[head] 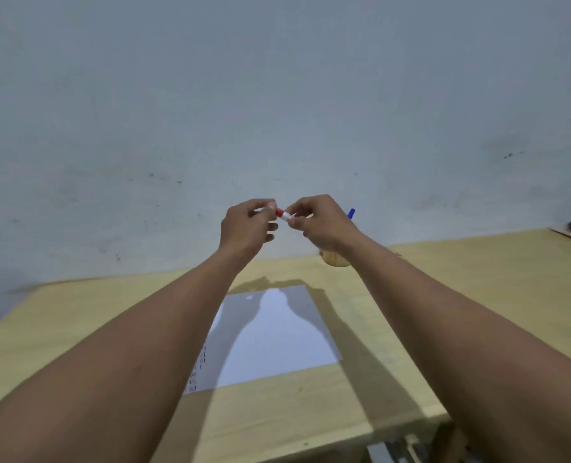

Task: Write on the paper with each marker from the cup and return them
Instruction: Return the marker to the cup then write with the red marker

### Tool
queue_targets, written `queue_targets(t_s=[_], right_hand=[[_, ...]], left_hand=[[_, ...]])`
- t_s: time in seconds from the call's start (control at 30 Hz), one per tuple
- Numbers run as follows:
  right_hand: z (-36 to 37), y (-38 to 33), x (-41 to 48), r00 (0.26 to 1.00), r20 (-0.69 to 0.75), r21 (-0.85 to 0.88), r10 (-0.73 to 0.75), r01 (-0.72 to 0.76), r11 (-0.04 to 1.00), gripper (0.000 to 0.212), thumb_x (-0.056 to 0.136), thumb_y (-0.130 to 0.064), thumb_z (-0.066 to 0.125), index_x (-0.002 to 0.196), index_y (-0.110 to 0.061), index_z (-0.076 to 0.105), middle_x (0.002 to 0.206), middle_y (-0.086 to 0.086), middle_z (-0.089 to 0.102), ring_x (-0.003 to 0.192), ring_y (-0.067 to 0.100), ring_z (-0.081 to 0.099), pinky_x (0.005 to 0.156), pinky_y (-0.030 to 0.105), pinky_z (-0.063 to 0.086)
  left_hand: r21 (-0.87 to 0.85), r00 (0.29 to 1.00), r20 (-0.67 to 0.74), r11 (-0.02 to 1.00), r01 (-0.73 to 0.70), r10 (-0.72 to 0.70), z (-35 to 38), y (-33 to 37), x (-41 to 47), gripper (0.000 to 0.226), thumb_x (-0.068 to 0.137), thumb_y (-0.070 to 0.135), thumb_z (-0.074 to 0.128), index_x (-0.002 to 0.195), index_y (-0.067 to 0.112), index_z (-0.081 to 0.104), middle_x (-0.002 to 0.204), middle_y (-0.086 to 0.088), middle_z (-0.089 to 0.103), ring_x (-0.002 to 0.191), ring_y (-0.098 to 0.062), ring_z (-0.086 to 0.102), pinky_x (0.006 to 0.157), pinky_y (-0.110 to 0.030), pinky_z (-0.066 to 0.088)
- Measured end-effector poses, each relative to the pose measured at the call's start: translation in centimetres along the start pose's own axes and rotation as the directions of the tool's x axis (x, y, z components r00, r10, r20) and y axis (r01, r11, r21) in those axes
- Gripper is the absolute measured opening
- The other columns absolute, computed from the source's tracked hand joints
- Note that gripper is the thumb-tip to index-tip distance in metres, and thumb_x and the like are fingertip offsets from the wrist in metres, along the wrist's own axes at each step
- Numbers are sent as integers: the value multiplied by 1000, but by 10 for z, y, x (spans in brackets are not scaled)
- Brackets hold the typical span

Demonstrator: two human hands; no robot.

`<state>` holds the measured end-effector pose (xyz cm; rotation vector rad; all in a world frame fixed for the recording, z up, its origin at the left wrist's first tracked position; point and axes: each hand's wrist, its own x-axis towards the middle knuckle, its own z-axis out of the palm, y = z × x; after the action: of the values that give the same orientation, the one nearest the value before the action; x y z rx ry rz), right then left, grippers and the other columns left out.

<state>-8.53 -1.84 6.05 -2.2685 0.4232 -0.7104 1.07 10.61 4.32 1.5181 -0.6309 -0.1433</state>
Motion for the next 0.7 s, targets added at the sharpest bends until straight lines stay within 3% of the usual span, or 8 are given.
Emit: queue_targets(t_s=[0.07, 0.17, 0.27, 0.33, 0.37, 0.43, 0.53, 0.7], right_hand=[[9, -11, -9, 999, 33, -1, -11, 11, 1000, 19, 97, -18, 67, 114, -14, 74, 95, 0, 68, 70, 10, 56, 76, 37, 51], [22, -26, -21, 999, -14, -61, -31, 30, 998, 24, 96, -24, 68, 119, -18, 70, 103, -2, 63, 83, 13, 57, 63, 22, 40], [44, -36, -35, 975, -224, -68, -6, -9, 998, 19, 90, -38, 68, 93, -19, 65, 89, -2, 63, 79, 17, 59, 58, 27, 38], [59, -42, -43, 971, -184, 104, 155, -137, 985, 37, 91, -46, 62, 82, -11, 67, 77, 4, 65, 67, 22, 57, 57, 30, 40], [65, -46, -47, 961, -88, 252, 264, -235, 939, 41, 92, -49, 60, 87, -9, 71, 75, 6, 64, 63, 22, 53, 55, 29, 41], [76, -54, -53, 902, 154, 556, 404, -417, 719, 40, 95, -51, 60, 100, -12, 70, 72, 2, 56, 57, 16, 46, 49, 25, 40], [89, -60, -54, 871, 279, 819, 405, -436, 373, 26, 97, -39, 66, 93, -13, 66, 67, -1, 49, 50, 9, 41, 42, 18, 39], [105, -72, -56, 902, 226, 904, 368, -335, 265, 18, 98, -14, 66, 81, -6, 65, 62, 1, 58, 47, 6, 53, 48, 13, 50]], left_hand=[[-13, 999, 42, 1000, -5, 5, -15, 0, -8, 11, 93, 17, 66, 98, 14, 76, 97, -13, 77, 79, -20, 74, 75, -37, 62], [12, 1000, 2, 1000, -20, 20, -34, -2, -17, 11, 92, 10, 67, 86, 11, 76, 92, -16, 77, 79, -21, 74, 77, -36, 62], [-31, 995, -98, 1000, 0, -3, -49, -2, -25, 13, 92, 10, 67, 83, 12, 75, 88, -13, 76, 80, -20, 74, 79, -36, 62], [-84, 990, -135, 996, 26, -38, -58, -2, -28, 12, 92, 10, 68, 82, 13, 75, 89, -13, 76, 81, -19, 75, 80, -36, 62], [-107, 990, -132, 993, 41, -55, -63, -1, -31, 12, 92, 11, 68, 83, 13, 75, 90, -12, 77, 82, -18, 75, 80, -37, 62], [-130, 993, -78, 989, 73, -84, -71, 1, -37, 10, 93, 11, 69, 85, 12, 74, 90, -11, 77, 82, -18, 74, 80, -37, 62], [-121, 993, 15, 986, 116, -115, -82, 2, -43, 7, 94, 12, 69, 90, 10, 74, 90, -7, 75, 83, -18, 72, 81, -36, 62], [-77, 990, -35, 988, 137, -140, -103, -2, -48, 14, 92, 15, 72, 92, 2, 76, 88, -12, 73, 78, -19, 70, 80, -36, 63]])
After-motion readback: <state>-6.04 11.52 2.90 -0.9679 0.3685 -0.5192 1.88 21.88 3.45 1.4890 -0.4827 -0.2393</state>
